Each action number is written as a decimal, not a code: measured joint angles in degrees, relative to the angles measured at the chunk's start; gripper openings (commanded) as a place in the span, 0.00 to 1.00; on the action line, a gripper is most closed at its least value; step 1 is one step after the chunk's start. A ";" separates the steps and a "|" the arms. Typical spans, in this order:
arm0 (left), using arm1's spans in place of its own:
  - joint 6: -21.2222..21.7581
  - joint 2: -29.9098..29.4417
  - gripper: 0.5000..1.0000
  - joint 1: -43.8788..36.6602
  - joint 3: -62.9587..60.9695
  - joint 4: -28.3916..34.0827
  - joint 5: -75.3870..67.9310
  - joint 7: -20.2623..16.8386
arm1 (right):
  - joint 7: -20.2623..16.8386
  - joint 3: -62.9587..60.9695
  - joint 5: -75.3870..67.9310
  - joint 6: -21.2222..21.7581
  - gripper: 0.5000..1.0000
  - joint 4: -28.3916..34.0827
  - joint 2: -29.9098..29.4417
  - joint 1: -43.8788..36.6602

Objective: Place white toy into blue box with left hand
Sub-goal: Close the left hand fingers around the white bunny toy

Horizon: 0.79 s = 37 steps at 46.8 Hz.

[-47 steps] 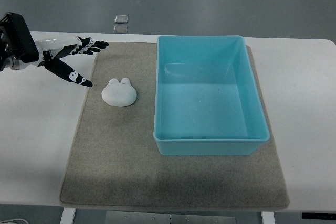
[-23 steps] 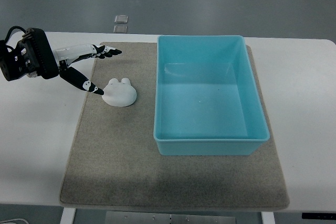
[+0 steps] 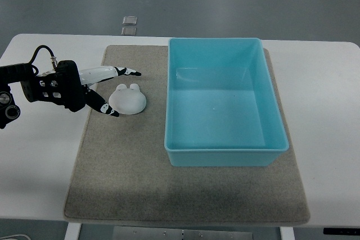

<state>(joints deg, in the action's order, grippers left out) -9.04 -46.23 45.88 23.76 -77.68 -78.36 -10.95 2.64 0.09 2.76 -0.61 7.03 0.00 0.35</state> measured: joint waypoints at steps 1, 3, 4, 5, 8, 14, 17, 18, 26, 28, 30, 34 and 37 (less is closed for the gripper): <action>0.09 0.20 0.95 0.00 -0.18 0.16 -0.06 0.03 | 0.00 0.00 0.00 0.00 0.87 0.00 0.00 0.00; 0.13 0.89 0.95 0.01 -0.50 0.59 -0.15 0.05 | 0.00 0.00 0.00 0.00 0.87 0.00 0.00 0.00; 0.15 1.29 0.95 0.03 -0.69 0.86 -0.18 0.06 | 0.00 0.00 0.00 0.00 0.87 0.00 0.00 0.00; 0.16 1.60 0.94 0.05 -0.87 1.14 -0.20 0.05 | 0.00 0.00 0.00 0.00 0.87 0.00 0.00 0.00; 0.16 2.30 0.84 0.10 -1.39 1.73 -0.21 0.06 | 0.00 0.00 0.00 0.00 0.87 0.00 0.00 0.00; 0.16 2.73 0.59 0.32 -1.60 1.94 -0.21 0.06 | 0.00 0.00 0.00 0.00 0.87 0.00 0.00 0.00; 0.16 2.80 0.52 0.40 -1.61 2.14 -0.26 0.03 | 0.00 0.00 0.00 0.00 0.87 0.00 0.00 0.00; 0.15 2.84 0.47 0.47 -1.61 2.22 -0.41 0.03 | 0.00 0.00 0.00 0.00 0.87 0.00 0.00 0.00; 0.09 2.84 0.19 0.64 -1.61 2.54 -3.33 -0.06 | 0.00 0.00 0.00 0.00 0.87 0.00 0.00 0.00; 0.01 2.83 0.13 0.80 -1.61 2.84 -3.71 -0.06 | 0.00 0.00 0.01 0.00 0.87 0.00 0.00 0.00; -0.07 2.83 0.02 0.96 -1.61 3.20 -3.88 -0.06 | 0.00 0.00 0.01 0.00 0.87 0.00 0.00 0.00; -0.16 2.84 0.00 1.27 -1.61 3.82 -4.05 -0.06 | 0.00 0.00 0.01 0.00 0.87 0.00 0.00 0.00; -0.19 2.82 0.00 1.97 -1.61 3.94 -4.25 -0.04 | 0.00 0.00 0.01 0.00 0.87 0.00 0.00 0.00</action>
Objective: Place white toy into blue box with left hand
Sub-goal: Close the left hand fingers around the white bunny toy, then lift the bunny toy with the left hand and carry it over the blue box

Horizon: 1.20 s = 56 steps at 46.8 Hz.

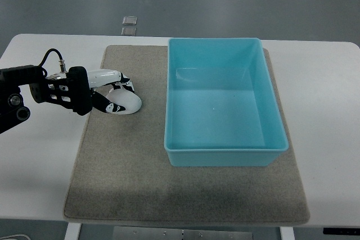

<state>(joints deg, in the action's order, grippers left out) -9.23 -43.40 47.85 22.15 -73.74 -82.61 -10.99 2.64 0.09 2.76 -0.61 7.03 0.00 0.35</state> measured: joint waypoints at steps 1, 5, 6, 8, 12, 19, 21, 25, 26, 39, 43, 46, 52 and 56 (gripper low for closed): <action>0.00 -0.01 0.00 0.26 0.00 0.01 -0.04 0.01 | 0.00 0.00 0.00 0.00 0.87 0.00 0.00 0.00; 0.00 -0.08 0.00 1.06 0.00 0.06 -0.09 0.01 | 0.00 0.00 0.00 0.00 0.87 0.00 0.00 0.00; 0.01 -0.12 0.00 1.23 0.01 0.10 -0.09 0.01 | 0.00 0.00 0.00 0.00 0.87 0.00 0.00 0.00; 0.04 -0.29 0.00 1.66 0.10 0.16 -0.09 0.01 | 0.00 0.00 0.00 0.00 0.87 0.00 0.00 0.00; 0.08 -0.59 0.00 2.09 0.52 0.18 -0.09 0.01 | 0.00 0.00 0.00 0.00 0.87 0.00 0.00 0.00; 0.09 -1.55 0.00 3.45 0.88 -0.01 -0.65 -0.20 | 0.00 0.00 -0.03 0.00 0.87 0.00 0.00 0.00; 0.09 -2.11 0.00 4.10 0.93 -0.08 -0.82 -0.40 | 0.00 0.00 -0.04 0.00 0.87 0.00 0.00 0.00; 0.80 -2.93 0.00 4.91 1.12 -0.63 -0.88 -0.92 | 0.00 0.00 -0.04 0.00 0.87 0.00 0.00 0.00; 1.31 -3.00 0.00 4.95 1.29 -0.81 -0.88 -0.94 | 0.00 0.00 -0.04 0.00 0.87 0.00 0.00 0.00; 11.77 -3.22 0.00 7.30 3.09 -1.61 -4.36 -1.16 | 0.00 0.00 0.03 0.00 0.87 0.00 0.00 0.00; 11.94 -2.99 0.00 9.20 3.10 -1.91 -4.83 -1.22 | 0.00 0.00 0.02 0.00 0.87 0.00 0.00 0.00; 11.97 -2.68 0.00 10.77 3.03 -2.37 -4.85 -1.24 | 0.00 0.00 0.02 0.00 0.87 0.00 0.00 0.00; 11.97 -0.41 0.00 13.15 2.67 -3.15 -4.85 -1.24 | 0.01 0.00 0.00 0.00 0.87 0.00 0.00 -0.01; 11.71 2.15 0.00 14.22 2.50 -3.35 -4.90 -1.24 | 0.00 0.00 -0.02 0.00 0.87 0.00 0.00 0.01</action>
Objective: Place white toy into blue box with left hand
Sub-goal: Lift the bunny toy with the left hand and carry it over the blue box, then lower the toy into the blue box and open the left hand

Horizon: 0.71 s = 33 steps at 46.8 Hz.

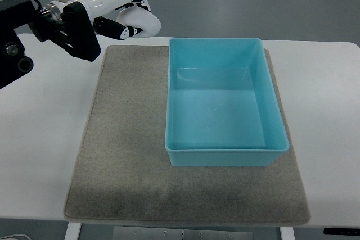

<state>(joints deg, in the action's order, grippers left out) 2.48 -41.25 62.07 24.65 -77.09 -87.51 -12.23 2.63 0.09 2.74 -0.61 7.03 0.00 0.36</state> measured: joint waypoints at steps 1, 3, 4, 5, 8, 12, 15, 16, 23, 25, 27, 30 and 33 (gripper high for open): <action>-0.08 0.55 0.00 0.22 -0.06 -0.02 -0.05 0.00 | 0.00 0.00 0.00 0.00 0.87 0.00 0.00 -0.01; -0.14 1.69 0.00 0.85 -0.43 -0.09 -0.08 0.00 | 0.01 0.00 0.00 0.00 0.87 0.00 0.00 -0.02; -0.19 2.37 0.00 1.26 -0.79 -0.09 -0.09 0.00 | 0.00 0.00 0.00 0.00 0.87 0.00 0.00 0.00; -0.22 2.95 0.00 1.69 -1.21 -0.09 -0.10 0.00 | 0.00 0.00 0.00 0.00 0.87 0.00 0.00 0.01; -0.26 5.05 0.00 3.20 -2.98 -0.06 -0.18 0.00 | 0.01 0.00 0.00 0.00 0.87 0.00 0.00 0.00; -0.29 7.74 0.00 4.50 -5.29 0.17 -0.21 0.03 | 0.00 0.00 0.00 0.00 0.87 0.00 0.00 0.00; -0.29 9.92 0.00 4.62 -6.02 0.46 -0.33 0.09 | 0.00 0.00 0.00 0.00 0.87 0.02 0.00 0.00; -0.29 10.60 0.00 4.62 -6.17 0.56 -0.36 0.09 | 0.00 0.00 0.00 0.00 0.87 0.02 0.00 0.00; -0.29 14.33 0.00 4.45 -8.52 1.87 -0.61 0.11 | 0.00 0.00 0.00 0.00 0.87 0.01 0.00 0.00; -0.29 15.20 0.00 4.41 -9.12 2.55 -0.66 0.11 | 0.00 0.00 0.00 0.00 0.87 0.00 0.00 -0.01; -0.29 16.33 0.00 4.17 -9.53 3.38 -0.75 0.11 | 0.00 0.00 0.00 0.00 0.87 0.00 0.00 -0.01; -0.29 17.98 0.00 3.87 -10.62 4.64 -1.01 0.11 | 0.00 0.00 0.01 0.00 0.87 0.00 0.00 -0.01; -0.29 18.94 0.00 3.64 -11.50 5.59 -1.49 0.11 | 0.00 0.00 0.04 0.00 0.87 0.00 0.00 0.00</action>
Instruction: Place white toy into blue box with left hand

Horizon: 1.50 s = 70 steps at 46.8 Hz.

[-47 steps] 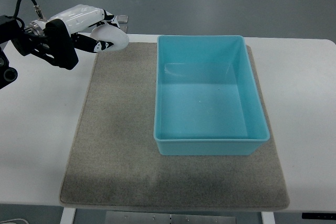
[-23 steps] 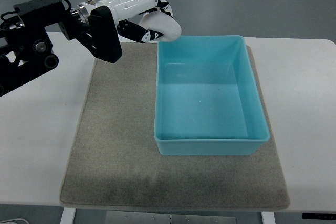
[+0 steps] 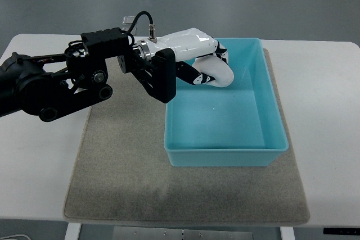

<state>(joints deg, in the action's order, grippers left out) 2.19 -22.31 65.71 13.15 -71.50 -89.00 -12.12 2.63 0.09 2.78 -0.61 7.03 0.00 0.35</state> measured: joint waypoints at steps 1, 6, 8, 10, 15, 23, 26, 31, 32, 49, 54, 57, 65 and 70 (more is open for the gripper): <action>0.00 0.24 0.00 -0.06 -0.19 0.24 -0.09 0.00 | 0.00 0.00 0.00 0.00 0.87 0.00 0.00 0.00; 0.00 1.23 0.00 -0.51 -0.76 0.92 -0.20 0.00 | 0.00 0.00 0.00 0.00 0.87 0.00 0.00 0.00; 0.00 1.61 0.00 -0.79 -0.81 1.06 -0.20 0.00 | 0.00 0.00 -0.01 0.00 0.87 0.00 0.00 0.00; 0.00 1.96 0.00 -1.22 -0.85 1.22 -0.20 -0.01 | 0.00 0.00 -0.02 0.00 0.87 0.00 0.00 0.00; 0.00 2.85 0.19 -2.30 -0.85 1.55 -0.20 -0.01 | 0.00 0.00 -0.05 0.00 0.87 0.00 0.00 0.00; -0.24 3.29 0.66 -2.77 -0.85 2.55 -0.17 -0.01 | 0.00 0.00 -0.05 0.00 0.87 0.00 0.00 0.00; -0.77 3.24 0.71 -2.77 -0.85 2.62 -0.07 -0.01 | 0.00 0.00 -0.05 0.00 0.87 0.00 0.00 0.00; -2.42 2.74 0.77 -2.78 -0.74 2.63 0.62 -0.01 | 0.00 0.00 -0.05 0.00 0.87 0.00 0.00 0.00; -2.76 2.64 0.77 -2.78 -0.67 2.63 0.81 -0.01 | 0.00 0.00 -0.05 0.00 0.87 0.00 0.00 0.00; -8.21 -1.77 0.77 -2.09 1.34 1.89 8.71 0.04 | 0.00 0.00 0.00 0.00 0.87 0.00 0.00 0.00; -11.15 -3.58 0.77 -1.68 2.79 1.82 14.40 0.05 | 0.01 0.00 0.00 0.00 0.87 0.00 0.00 -0.02; -12.82 -4.93 0.77 -1.56 3.52 1.80 17.67 0.05 | 0.00 0.00 0.00 0.00 0.87 0.01 0.00 0.00; -17.52 -9.04 0.77 -1.29 5.15 1.87 29.28 0.00 | 0.01 0.00 0.00 0.00 0.87 0.01 0.00 0.00; -20.64 -11.99 0.77 -1.19 5.94 2.19 39.85 -0.01 | 0.02 0.00 0.00 0.00 0.87 0.01 0.00 -0.01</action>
<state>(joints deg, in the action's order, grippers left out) -18.44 -34.30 64.52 19.10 -69.30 -49.15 -12.13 2.65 0.09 2.78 -0.61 7.03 0.00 0.35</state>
